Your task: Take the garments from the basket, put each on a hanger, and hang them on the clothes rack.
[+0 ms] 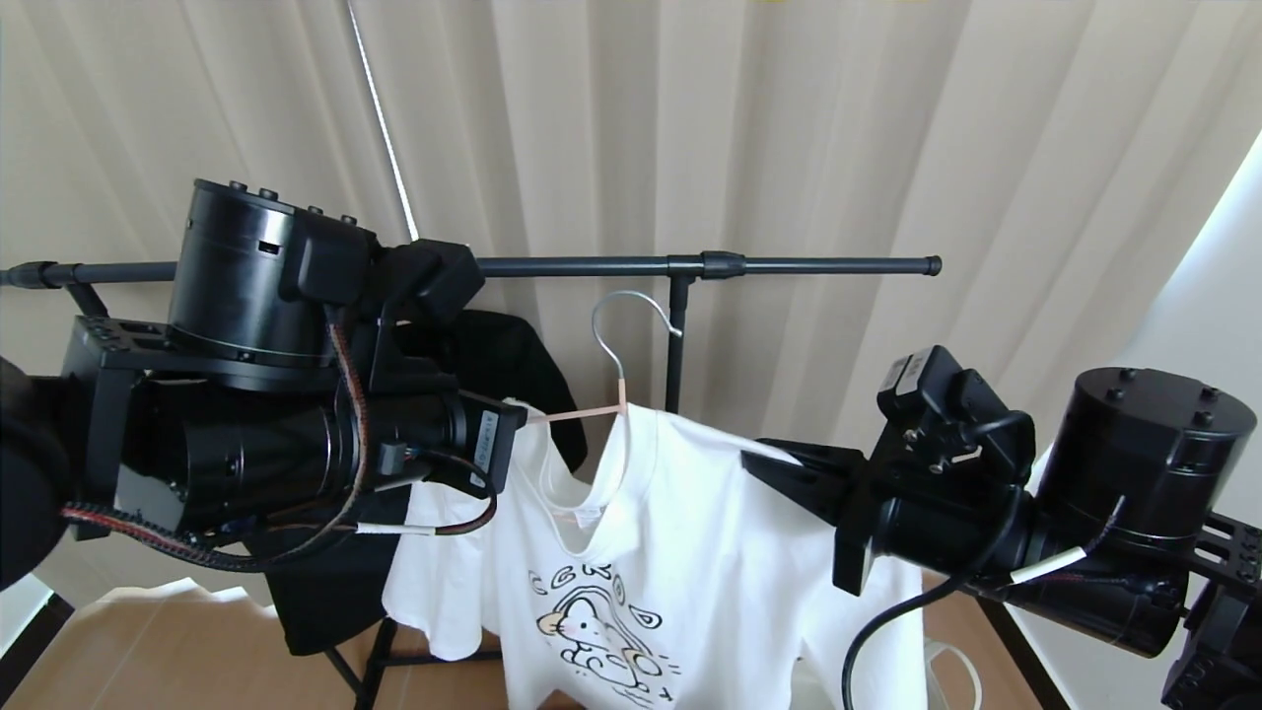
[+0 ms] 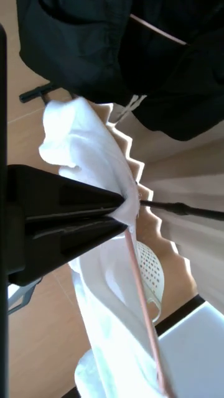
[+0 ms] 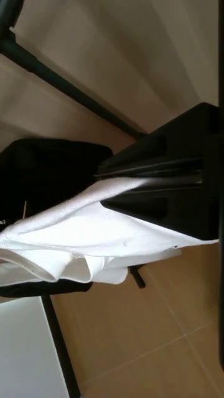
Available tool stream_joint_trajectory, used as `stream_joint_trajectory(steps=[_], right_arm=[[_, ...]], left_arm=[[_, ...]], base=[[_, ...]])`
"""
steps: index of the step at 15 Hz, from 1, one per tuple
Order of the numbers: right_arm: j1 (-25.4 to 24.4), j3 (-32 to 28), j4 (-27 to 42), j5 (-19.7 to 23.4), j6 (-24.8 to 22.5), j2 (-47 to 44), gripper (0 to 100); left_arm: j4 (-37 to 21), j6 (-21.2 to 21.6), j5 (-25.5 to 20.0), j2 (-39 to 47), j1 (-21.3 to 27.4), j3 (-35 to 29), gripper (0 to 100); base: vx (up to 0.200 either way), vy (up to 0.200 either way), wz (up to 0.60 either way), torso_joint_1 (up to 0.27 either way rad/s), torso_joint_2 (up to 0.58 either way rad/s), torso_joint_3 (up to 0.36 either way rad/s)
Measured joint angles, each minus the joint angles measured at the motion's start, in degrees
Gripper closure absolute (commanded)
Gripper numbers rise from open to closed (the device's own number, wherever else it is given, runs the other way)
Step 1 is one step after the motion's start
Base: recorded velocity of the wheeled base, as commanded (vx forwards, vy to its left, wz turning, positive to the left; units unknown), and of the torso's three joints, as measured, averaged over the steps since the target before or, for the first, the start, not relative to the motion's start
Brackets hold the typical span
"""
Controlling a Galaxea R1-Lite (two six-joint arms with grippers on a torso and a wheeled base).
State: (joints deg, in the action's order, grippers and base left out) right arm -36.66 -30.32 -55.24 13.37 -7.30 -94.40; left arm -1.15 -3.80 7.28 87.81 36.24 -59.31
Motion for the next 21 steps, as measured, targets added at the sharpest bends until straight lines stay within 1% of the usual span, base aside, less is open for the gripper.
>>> stream_joint_trajectory(steps=[2,5,7,12,14,18,21], right_arm=[[-0.09,-0.71,-0.02,0.0,1.34,-1.16,100],[-0.46,-1.79,-0.18,-0.1,3.86,-3.61,100],[-1.16,-2.5,-0.33,-0.16,4.57,-5.32,100],[-1.99,-3.19,-0.33,-0.22,5.47,-8.08,100],[-2.32,-3.36,-0.35,-0.22,5.85,-8.27,100],[-2.29,-4.05,-0.35,-0.13,9.4,-6.81,100],[-2.06,-4.38,-0.33,-0.05,9.84,-5.13,100]], left_arm=[[0.02,-0.05,-0.04,-1.04,0.94,0.35,100],[0.04,-0.21,-1.43,-2.45,1.79,0.82,100],[0.04,-0.22,-2.82,-3.61,2.56,0.93,100],[0.39,-0.29,-3.25,-5.89,5.02,0.96,100],[0.49,-0.24,-3.15,-6.22,5.32,1.46,100],[0.63,-0.18,-2.85,-6.5,5.34,1.79,100],[1.79,-0.13,-2.74,-6.61,5.34,2.01,100]], base=[[0.0,0.0,0.0,0.0,0.0,0.0],[0.0,0.0,0.0,0.0,0.0,0.0],[0.0,0.0,0.0,0.0,0.0,0.0],[0.0,0.0,0.0,0.0,0.0,0.0],[0.0,0.0,0.0,0.0,0.0,0.0],[0.0,0.0,0.0,0.0,0.0,0.0],[0.0,0.0,0.0,0.0,0.0,0.0]])
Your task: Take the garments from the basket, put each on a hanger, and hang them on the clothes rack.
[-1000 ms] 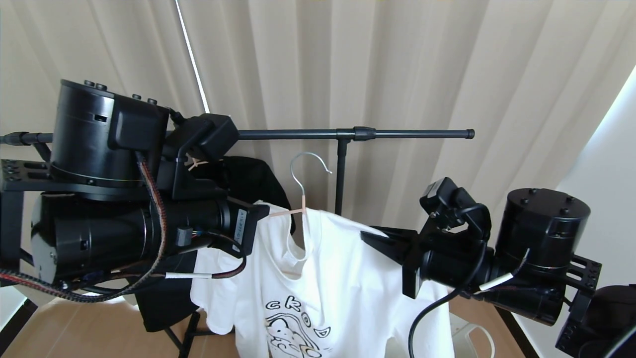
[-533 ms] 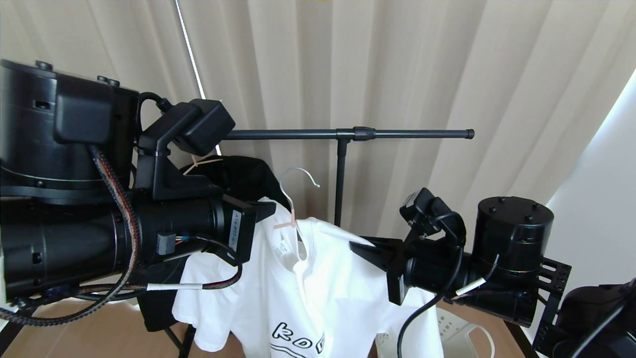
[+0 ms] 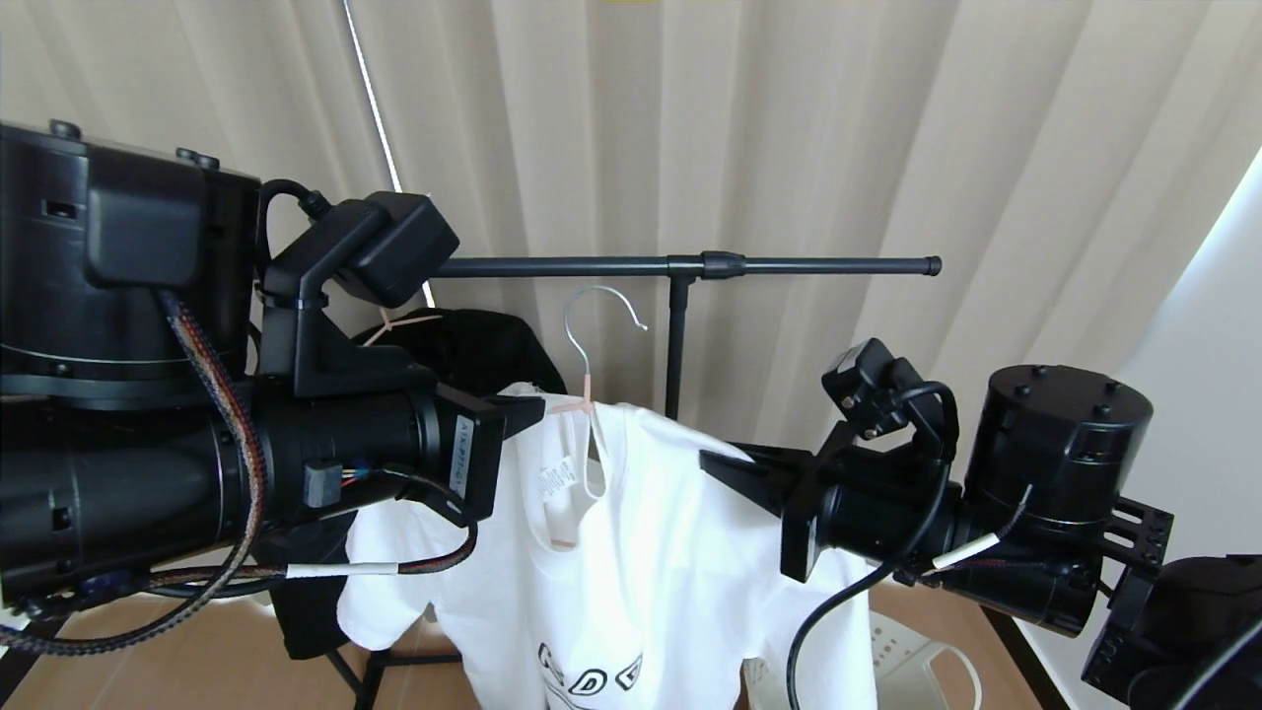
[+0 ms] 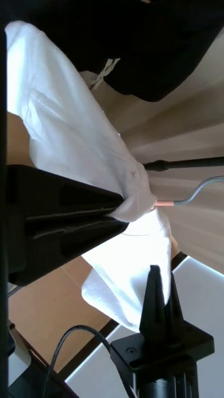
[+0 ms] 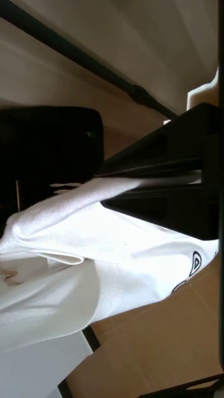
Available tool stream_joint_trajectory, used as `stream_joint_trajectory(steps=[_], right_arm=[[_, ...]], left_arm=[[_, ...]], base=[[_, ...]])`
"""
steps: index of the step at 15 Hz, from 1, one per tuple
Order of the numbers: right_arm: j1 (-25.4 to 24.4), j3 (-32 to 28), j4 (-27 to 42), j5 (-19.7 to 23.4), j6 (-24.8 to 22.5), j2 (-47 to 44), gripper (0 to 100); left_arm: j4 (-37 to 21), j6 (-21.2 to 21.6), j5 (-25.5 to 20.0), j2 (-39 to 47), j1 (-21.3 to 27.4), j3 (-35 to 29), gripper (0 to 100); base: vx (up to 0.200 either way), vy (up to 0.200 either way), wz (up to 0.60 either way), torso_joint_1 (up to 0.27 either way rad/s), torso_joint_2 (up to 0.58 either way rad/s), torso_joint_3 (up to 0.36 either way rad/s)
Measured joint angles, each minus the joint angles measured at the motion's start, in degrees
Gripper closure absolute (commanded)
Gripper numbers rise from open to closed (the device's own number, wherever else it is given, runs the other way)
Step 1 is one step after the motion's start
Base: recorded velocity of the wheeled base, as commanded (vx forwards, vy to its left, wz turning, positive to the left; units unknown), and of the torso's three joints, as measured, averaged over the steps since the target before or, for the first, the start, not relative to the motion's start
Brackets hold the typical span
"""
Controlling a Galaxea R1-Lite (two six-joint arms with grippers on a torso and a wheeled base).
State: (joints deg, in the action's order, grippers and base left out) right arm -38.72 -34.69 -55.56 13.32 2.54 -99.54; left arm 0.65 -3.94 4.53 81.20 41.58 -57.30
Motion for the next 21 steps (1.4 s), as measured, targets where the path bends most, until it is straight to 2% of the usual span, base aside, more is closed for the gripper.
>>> stream_joint_trajectory(steps=[3,10,15,16,17,21], right_arm=[[0.11,-0.06,0.0,0.0,1.97,1.85,100],[0.05,-0.96,-0.02,0.05,4.13,3.62,100],[0.07,-0.72,-1.91,1.39,5.34,4.89,100],[0.09,-0.61,-2.33,1.48,5.32,5.0,100],[0.09,-0.5,-2.35,1.56,5.29,5.07,100],[0.09,-0.45,-2.6,1.62,5.36,5.13,100]], left_arm=[[4.44,0.04,0.0,0.11,0.0,1.6,100],[5.32,0.17,0.02,0.13,0.0,2.69,100],[12.92,0.22,-0.16,0.57,0.0,5.23,100],[12.92,0.22,-0.18,0.68,0.01,5.56,100],[12.95,0.22,-0.16,0.74,0.01,5.64,0],[13.06,0.3,-0.27,0.72,0.0,5.79,0]], base=[[0.0,0.0,0.0,0.0,0.0,0.0],[0.0,0.0,0.0,0.0,0.0,0.0],[0.0,0.0,0.0,0.0,0.0,0.0],[0.0,0.0,0.0,0.0,0.0,0.0],[0.0,0.0,0.0,0.0,0.0,0.0],[0.0,0.0,0.0,0.0,0.0,0.0]])
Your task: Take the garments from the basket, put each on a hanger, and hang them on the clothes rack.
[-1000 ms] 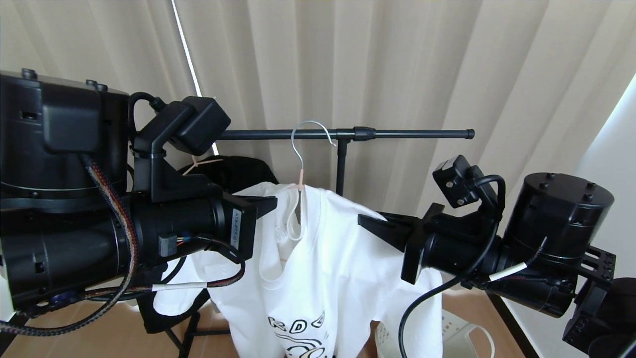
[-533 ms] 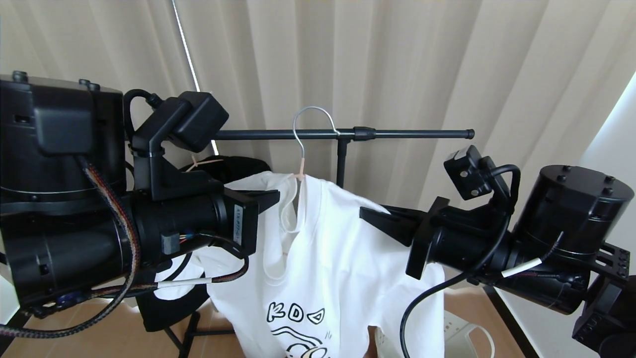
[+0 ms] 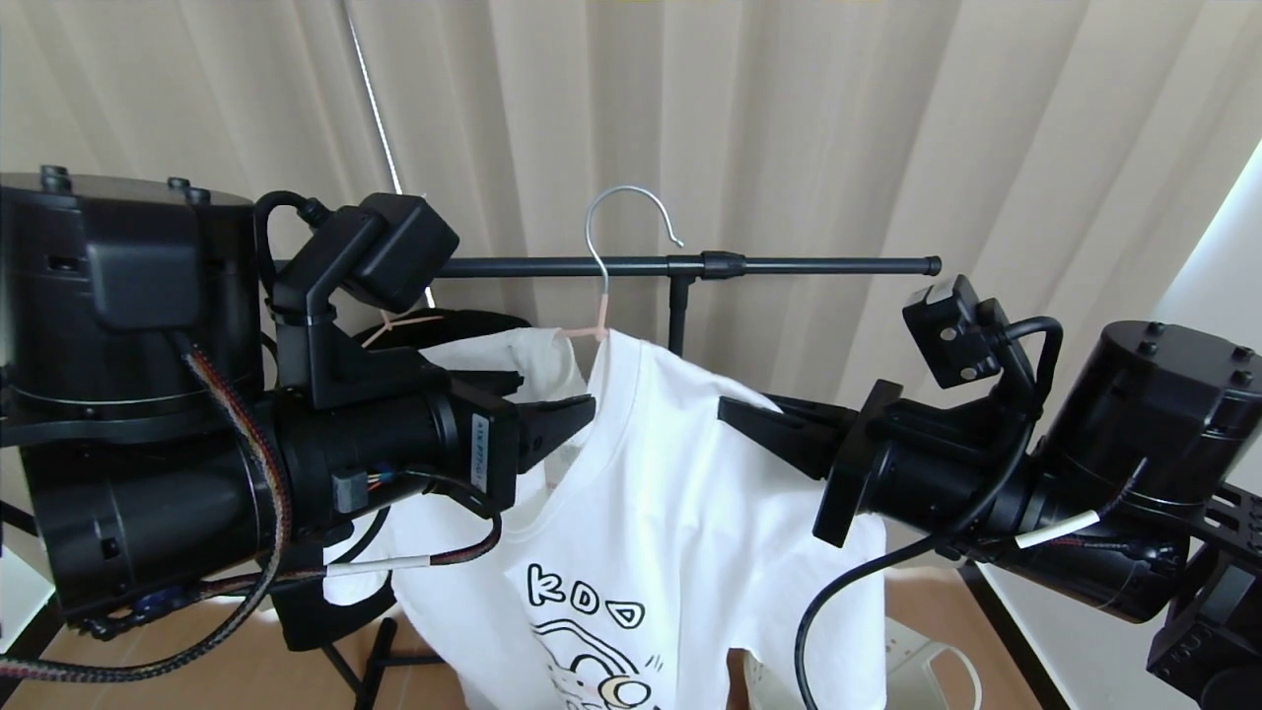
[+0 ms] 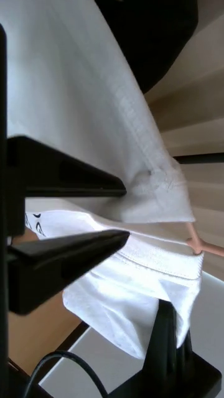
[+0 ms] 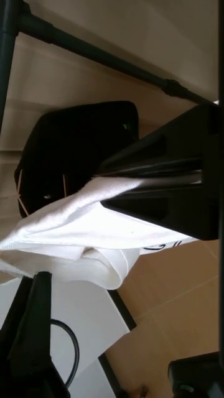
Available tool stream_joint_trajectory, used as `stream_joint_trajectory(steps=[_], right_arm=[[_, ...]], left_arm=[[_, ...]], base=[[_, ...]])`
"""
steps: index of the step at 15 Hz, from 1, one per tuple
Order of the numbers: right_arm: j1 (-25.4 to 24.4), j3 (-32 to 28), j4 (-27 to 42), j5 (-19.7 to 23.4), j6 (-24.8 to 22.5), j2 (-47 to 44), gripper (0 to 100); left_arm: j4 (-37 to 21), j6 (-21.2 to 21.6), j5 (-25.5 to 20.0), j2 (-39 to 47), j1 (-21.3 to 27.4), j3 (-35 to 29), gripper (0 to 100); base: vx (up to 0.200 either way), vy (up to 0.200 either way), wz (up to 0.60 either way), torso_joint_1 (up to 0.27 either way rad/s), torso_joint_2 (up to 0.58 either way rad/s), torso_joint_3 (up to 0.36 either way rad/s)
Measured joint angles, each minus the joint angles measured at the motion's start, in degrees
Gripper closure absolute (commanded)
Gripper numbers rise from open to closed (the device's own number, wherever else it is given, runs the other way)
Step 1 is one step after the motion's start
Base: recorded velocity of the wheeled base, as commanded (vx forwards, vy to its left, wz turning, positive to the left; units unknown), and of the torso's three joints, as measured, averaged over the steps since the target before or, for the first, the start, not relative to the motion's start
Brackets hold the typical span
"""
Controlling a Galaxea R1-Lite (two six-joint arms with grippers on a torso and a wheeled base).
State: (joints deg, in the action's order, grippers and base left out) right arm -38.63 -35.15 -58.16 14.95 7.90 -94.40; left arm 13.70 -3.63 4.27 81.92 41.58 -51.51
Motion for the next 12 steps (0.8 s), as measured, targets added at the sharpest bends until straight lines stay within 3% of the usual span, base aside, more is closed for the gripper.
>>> stream_joint_trajectory(steps=[5,9,12], right_arm=[[0.13,-0.02,-1.29,0.44,2.52,-0.06,100],[2.85,-0.02,-2.27,3.79,3.07,-0.24,100],[7.02,-0.02,-2.4,8.62,3.16,-0.2,100]], left_arm=[[-0.02,-0.06,0.02,-3.01,0.43,0.95,0],[-0.1,0.4,0.07,-7.78,-0.1,2.54,0],[-0.21,1.1,-0.13,-11.03,-3.44,3.58,0]], base=[[0.0,0.0,0.0,0.0,0.0,0.0],[0.0,0.0,0.0,0.0,0.0,0.0],[0.0,0.0,0.0,0.0,0.0,0.0]])
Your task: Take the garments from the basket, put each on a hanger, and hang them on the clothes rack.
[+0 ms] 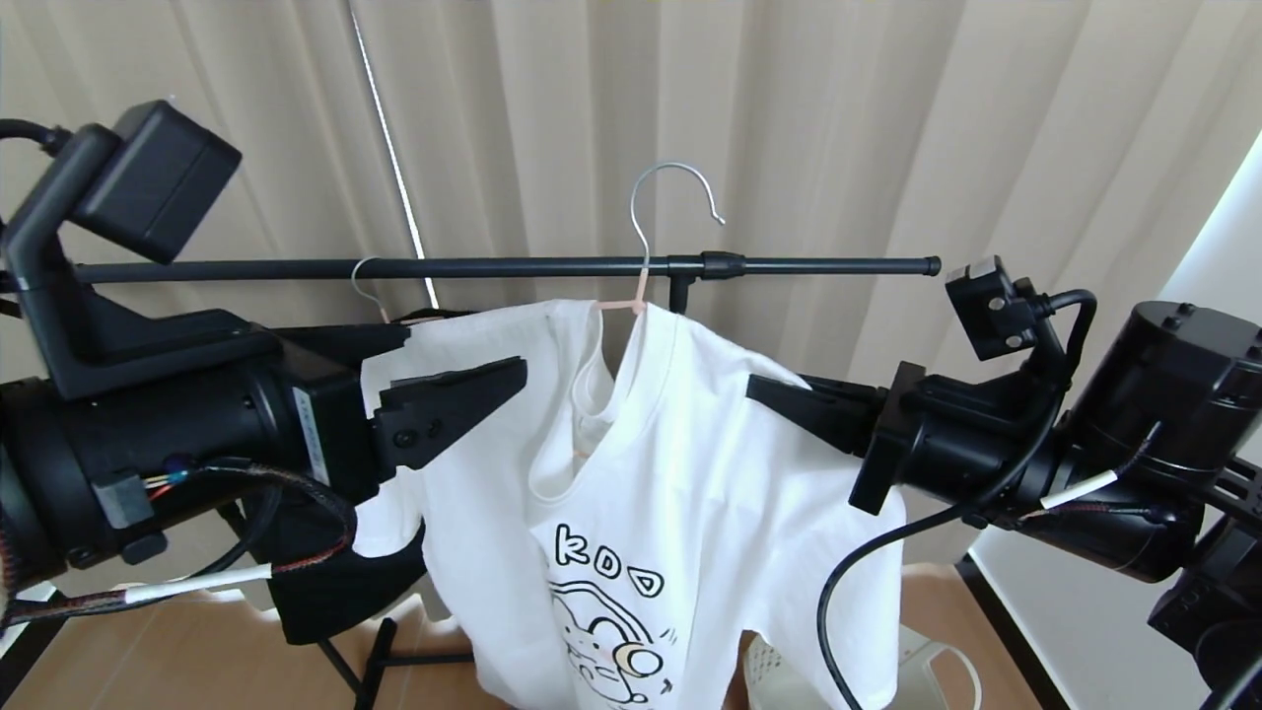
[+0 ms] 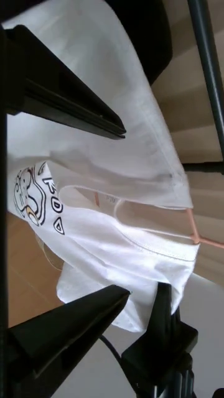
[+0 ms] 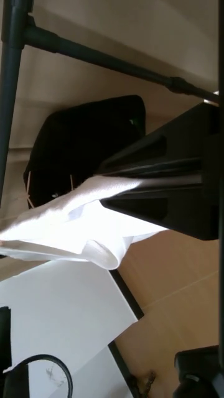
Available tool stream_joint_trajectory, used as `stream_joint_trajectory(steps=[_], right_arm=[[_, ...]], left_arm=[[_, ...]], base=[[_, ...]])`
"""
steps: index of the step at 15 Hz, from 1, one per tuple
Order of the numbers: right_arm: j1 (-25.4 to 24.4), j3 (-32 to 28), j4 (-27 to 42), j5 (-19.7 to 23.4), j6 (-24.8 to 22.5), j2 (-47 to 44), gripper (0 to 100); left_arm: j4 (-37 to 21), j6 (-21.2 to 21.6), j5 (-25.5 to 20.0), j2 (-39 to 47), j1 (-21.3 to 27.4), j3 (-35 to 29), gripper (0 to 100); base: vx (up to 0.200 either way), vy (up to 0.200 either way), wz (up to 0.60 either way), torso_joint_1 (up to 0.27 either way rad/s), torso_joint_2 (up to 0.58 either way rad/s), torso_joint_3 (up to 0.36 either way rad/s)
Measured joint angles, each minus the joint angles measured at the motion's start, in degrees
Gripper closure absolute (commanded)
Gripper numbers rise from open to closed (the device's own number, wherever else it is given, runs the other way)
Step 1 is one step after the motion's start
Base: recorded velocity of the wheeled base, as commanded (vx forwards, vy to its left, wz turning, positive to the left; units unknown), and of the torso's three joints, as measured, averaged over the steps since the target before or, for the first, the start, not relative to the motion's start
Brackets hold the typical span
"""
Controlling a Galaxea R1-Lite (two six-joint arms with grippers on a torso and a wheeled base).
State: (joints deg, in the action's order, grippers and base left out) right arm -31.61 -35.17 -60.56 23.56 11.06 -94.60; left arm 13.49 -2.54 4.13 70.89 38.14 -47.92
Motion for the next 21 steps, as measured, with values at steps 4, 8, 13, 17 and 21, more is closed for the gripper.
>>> stream_joint_trajectory(steps=[4,8,13,17,21], right_arm=[[2.6,0.83,-2.47,3.01,0.0,0.66,100],[6.7,3.15,-6.81,8.95,-0.24,1.33,100],[9.42,4.35,-7.14,12.95,-0.26,2.62,100],[9.64,4.47,-7.09,13.46,-0.2,3.75,100],[9.65,4.63,-7.07,13.43,-0.15,4.41,100]], left_arm=[[-0.12,0.22,-1.43,-1.57,-6.51,3.96,0],[-0.04,0.05,-12.2,-1.57,-18.12,9.12,0],[0.51,-0.09,-14.56,1.38,-24.06,13.17,0],[2.86,-1.23,-14.36,5.22,-25.44,14.17,0],[3.3,-1.58,-14.23,9.07,-27.84,13.71,0]], base=[[0.0,0.0,0.0,0.0,0.0,0.0],[0.0,0.0,0.0,0.0,0.0,0.0],[0.0,0.0,0.0,0.0,0.0,0.0],[0.0,0.0,0.0,0.0,0.0,0.0],[0.0,0.0,0.0,0.0,0.0,0.0]])
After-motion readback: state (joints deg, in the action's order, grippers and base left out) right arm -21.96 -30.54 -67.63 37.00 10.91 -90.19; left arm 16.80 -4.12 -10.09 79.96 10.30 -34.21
